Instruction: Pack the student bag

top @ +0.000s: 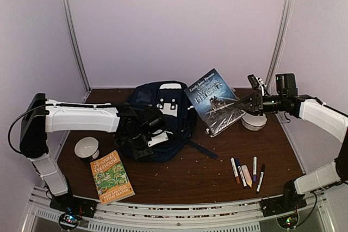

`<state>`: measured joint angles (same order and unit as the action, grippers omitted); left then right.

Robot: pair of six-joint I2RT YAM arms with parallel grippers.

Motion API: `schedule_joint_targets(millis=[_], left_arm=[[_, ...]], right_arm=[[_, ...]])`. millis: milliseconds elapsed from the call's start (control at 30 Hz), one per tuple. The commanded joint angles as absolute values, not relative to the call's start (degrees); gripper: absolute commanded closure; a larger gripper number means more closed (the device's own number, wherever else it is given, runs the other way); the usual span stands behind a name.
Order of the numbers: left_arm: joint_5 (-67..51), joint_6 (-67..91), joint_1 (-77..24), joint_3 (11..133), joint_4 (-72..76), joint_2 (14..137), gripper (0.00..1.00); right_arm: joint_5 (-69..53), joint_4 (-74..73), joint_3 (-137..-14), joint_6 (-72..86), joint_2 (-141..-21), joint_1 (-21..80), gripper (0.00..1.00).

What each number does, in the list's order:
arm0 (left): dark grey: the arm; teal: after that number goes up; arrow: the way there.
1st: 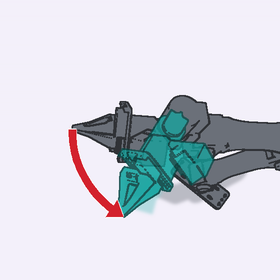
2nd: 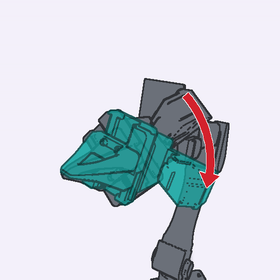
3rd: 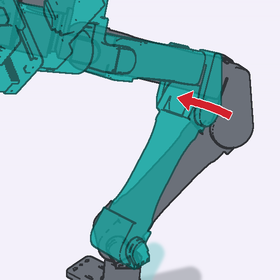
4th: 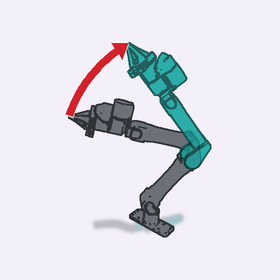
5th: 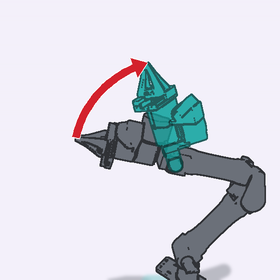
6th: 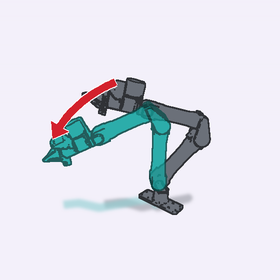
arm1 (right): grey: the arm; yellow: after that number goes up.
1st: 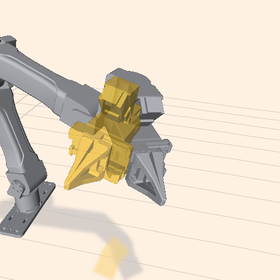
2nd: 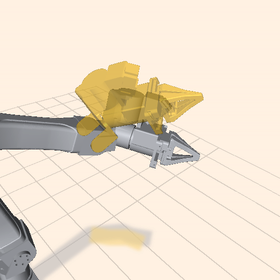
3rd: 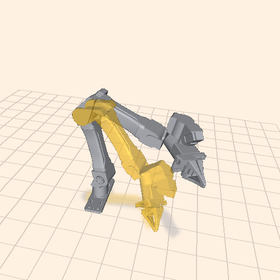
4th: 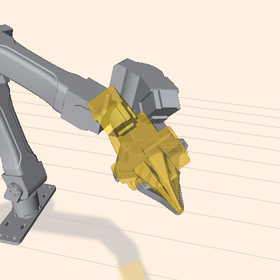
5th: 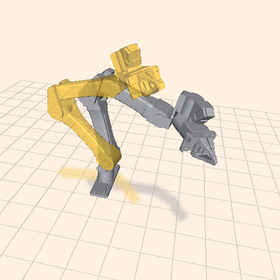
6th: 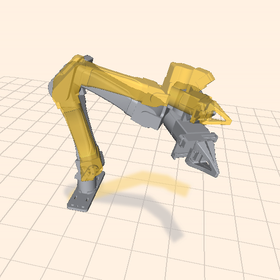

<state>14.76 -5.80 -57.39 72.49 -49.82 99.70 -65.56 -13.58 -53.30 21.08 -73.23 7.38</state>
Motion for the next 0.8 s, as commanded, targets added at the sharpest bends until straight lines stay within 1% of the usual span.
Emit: schedule_joint_targets(millis=[0,167,367,533,600,700,767], left_arm=[[16.0,-7.5,-57.4,74.9,-48.7,101.4,0.44],[17.8,-6.2,-57.4,76.7,-48.2,103.3,0.51],[13.2,-4.9,-56.3,78.4,-45.7,104.1,0.62],[12.8,-6.4,-56.3,80.6,-45.5,107.3,0.69],[12.4,-7.2,-56.3,80.8,-45.7,107.8,0.68],[11.8,-8.5,-56.3,80.5,-46.1,107.9,0.58],[12.2,-9.1,-56.3,80.1,-46.3,107.8,0.54]], right_arm=[[-67.9,-11.1,-54.1,18.3,-70.8,7.1,1.00],[-68.0,-9.9,-53.3,19.0,-70.8,7.1,1.00],[-68.1,-8.5,-52.6,19.8,-71.1,7.1,1.00],[-67.9,-8.4,-52.4,19.8,-71.0,7.1,1.00],[-67.8,-8.4,-52.3,19.7,-70.7,7.1,1.00],[-67.6,-8.8,-52.3,19.3,-70.4,7.1,1.00],[-67.3,-9.0,-52.2,18.9,-70.3,7.1,1.00]])
